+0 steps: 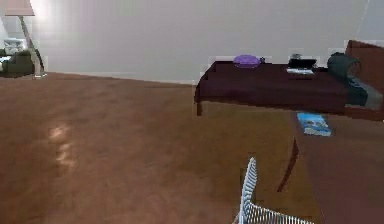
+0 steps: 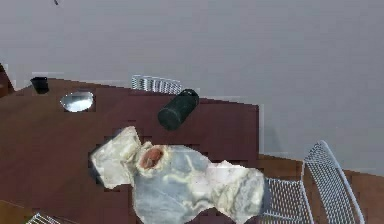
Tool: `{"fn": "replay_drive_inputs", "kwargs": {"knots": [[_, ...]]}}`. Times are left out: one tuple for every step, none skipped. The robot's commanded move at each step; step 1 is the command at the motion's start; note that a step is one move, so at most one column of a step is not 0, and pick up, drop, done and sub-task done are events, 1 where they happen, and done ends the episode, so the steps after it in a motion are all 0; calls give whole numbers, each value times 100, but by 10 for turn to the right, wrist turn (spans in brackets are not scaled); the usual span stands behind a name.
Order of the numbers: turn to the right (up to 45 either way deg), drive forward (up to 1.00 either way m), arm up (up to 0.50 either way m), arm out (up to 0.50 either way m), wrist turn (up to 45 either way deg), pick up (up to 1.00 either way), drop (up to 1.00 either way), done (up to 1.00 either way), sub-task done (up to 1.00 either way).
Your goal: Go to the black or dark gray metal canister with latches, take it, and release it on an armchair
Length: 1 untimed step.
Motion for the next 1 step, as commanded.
{"fn": "replay_drive_inputs", "kwargs": {"knots": [[240, 0, 0, 0, 0, 0, 0, 0, 0]]}}
